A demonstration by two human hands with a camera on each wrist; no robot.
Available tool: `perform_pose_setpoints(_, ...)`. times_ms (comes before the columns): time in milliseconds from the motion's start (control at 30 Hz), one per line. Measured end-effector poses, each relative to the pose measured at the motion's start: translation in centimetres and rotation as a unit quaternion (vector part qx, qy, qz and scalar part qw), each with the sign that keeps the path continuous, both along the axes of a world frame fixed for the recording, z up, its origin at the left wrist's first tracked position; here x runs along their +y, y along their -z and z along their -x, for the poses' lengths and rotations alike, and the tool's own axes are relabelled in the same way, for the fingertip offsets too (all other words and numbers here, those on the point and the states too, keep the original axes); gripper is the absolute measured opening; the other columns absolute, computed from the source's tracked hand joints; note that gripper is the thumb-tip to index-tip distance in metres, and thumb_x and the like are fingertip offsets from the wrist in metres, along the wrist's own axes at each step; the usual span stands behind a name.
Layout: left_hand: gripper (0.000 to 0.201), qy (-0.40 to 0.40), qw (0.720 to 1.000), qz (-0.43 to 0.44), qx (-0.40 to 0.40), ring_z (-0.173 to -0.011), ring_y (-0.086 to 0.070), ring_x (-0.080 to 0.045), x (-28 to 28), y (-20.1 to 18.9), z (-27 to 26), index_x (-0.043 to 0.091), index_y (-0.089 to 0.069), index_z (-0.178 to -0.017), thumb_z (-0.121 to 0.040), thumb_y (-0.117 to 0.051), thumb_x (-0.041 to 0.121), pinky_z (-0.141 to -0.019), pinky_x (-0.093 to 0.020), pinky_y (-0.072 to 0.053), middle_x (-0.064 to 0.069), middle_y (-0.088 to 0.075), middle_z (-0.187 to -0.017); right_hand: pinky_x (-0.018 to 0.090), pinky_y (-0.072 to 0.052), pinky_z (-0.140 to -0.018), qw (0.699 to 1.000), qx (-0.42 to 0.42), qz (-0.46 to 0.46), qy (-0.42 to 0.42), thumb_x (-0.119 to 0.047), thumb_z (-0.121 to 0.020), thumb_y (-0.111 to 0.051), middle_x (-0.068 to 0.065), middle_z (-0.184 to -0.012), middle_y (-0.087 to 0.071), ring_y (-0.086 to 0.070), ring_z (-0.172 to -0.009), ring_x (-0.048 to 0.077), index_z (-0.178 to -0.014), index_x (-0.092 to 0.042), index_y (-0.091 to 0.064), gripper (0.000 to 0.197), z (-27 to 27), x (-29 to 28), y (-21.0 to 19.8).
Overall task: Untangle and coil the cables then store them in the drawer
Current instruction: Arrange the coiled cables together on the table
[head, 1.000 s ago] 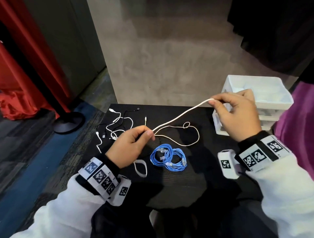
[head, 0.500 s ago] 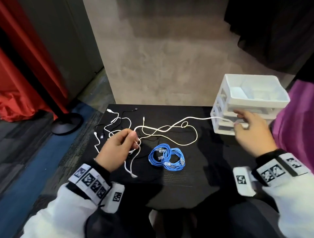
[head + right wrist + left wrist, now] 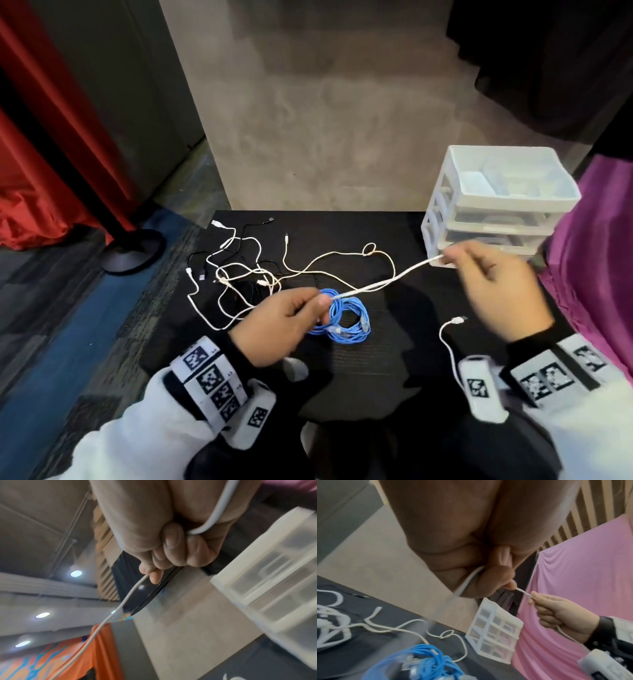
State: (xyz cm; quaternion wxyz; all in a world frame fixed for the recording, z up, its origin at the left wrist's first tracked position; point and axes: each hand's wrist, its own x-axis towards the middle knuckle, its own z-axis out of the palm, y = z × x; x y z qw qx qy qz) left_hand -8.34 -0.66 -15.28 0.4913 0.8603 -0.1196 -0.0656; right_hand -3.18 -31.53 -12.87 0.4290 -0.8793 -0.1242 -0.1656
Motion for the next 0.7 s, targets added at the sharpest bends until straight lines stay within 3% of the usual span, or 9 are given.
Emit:
perform_pose_setpoints(67,0.035,-0.031,0.999,0.008,0.018,-0.050,-0.040,-0.016,1.6,0.7,-0.2,0.020,-0.063,-0.082,-0.103,-0.048,0.044,-0.050,-0.026,-0.036,-0.001,-0.041,-0.061,0.006,-0.041,-0.072,0.997,-0.009,0.001,0.075,-0.026,-0.103,-0.061,-0.013,-0.074,-0.070,-0.062,-0.081,0.010,-0.084,-0.030,-0.070,0.021,-0.8,-2.3,-0.5)
perform_pose_setpoints(100,0.034,-0.047,0.999,0.007,0.021,-0.050,-0.041,-0.017,2.2,1.0,-0.3,0.020,-0.063,-0.082,-0.103,-0.049,0.042,-0.051,-0.029,-0.036,-0.001,-0.041,-0.061,0.011,-0.041,-0.071,0.995,-0.007,0.005,0.097,-0.025,-0.103,-0.061,-0.013,-0.074,-0.069,-0.062,-0.082,0.013,-0.088,-0.027,-0.071,0.018,-1.0,-3.1,-0.4)
perform_pose_setpoints(167,0.035,-0.084,0.995,0.033,0.030,-0.047,-0.034,-0.016,2.6,1.3,-0.4,0.019,-0.063,-0.081,-0.103,-0.050,0.042,-0.049,-0.030,-0.029,0.001,-0.036,-0.058,0.030,-0.045,-0.082,0.991,-0.007,0.049,0.122,-0.024,-0.103,-0.063,-0.001,-0.087,-0.070,-0.064,-0.094,0.027,-0.101,-0.023,-0.074,0.011,-1.3,-3.5,0.4)
perform_pose_setpoints(233,0.037,-0.106,0.990,0.079,0.038,-0.046,-0.025,-0.014,2.0,1.2,-0.5,0.018,-0.063,-0.080,-0.100,-0.050,0.046,-0.047,-0.027,-0.021,0.006,-0.032,-0.055,0.045,-0.043,-0.100,0.981,-0.019,0.143,0.129,-0.029,-0.098,-0.064,0.009,-0.115,-0.066,-0.054,-0.113,0.036,-0.121,-0.023,-0.070,0.024,-0.7,-2.1,1.6)
perform_pose_setpoints(300,0.037,-0.092,0.991,0.090,0.033,-0.044,-0.025,-0.010,0.7,0.8,-0.4,0.016,-0.063,-0.079,-0.104,-0.050,0.040,-0.044,-0.022,-0.022,0.011,-0.033,-0.053,0.049,-0.036,-0.111,0.983,-0.047,0.166,0.069,-0.040,-0.092,-0.064,0.004,-0.135,-0.058,-0.046,-0.125,0.034,-0.136,-0.028,-0.064,0.046,1.1,0.7,2.3)
perform_pose_setpoints(400,0.036,-0.031,0.995,0.088,0.028,-0.044,-0.029,-0.003,-1.7,0.1,-0.1,0.016,-0.064,-0.078,-0.106,-0.049,0.033,-0.044,-0.015,-0.027,0.013,-0.036,-0.051,0.041,-0.028,-0.116,0.979,-0.043,0.172,-0.103,-0.050,-0.092,-0.064,-0.016,-0.145,-0.054,-0.041,-0.138,0.014,-0.146,-0.038,-0.053,0.057,4.2,5.9,2.3)
perform_pose_setpoints(533,0.035,-0.014,0.992,0.117,0.052,-0.043,-0.029,-0.006,-3.0,-0.8,-0.1,0.018,-0.065,-0.080,-0.106,-0.049,0.034,-0.042,-0.017,-0.027,0.013,-0.037,-0.052,0.034,-0.052,-0.087,0.979,0.040,0.049,-0.196,-0.030,-0.101,-0.064,-0.016,-0.092,-0.072,-0.067,-0.088,0.005,-0.113,-0.033,-0.071,0.014,4.0,7.3,2.7)
perform_pose_setpoints(600,0.035,-0.013,0.984,0.156,0.089,-0.044,-0.023,-0.009,-2.4,-1.0,-0.1,0.019,-0.066,-0.082,-0.106,-0.047,0.038,-0.041,-0.020,-0.022,0.010,-0.032,-0.054,0.031,-0.053,-0.085,0.989,0.025,-0.001,-0.146,-0.024,-0.101,-0.064,-0.014,-0.088,-0.074,-0.068,-0.083,0.004,-0.094,-0.027,-0.075,0.013,2.9,6.0,1.9)
perform_pose_setpoints(700,0.033,0.003,0.980,0.170,0.103,-0.049,-0.023,-0.012,-1.6,-0.9,0.4,0.019,-0.062,-0.081,-0.102,-0.047,0.040,-0.045,-0.026,-0.024,0.007,-0.031,-0.058,0.014,-0.048,-0.081,0.997,0.013,-0.027,-0.066,-0.022,-0.099,-0.067,-0.020,-0.087,-0.075,-0.068,-0.084,0.001,-0.089,-0.027,-0.077,0.015,1.4,3.7,0.8)
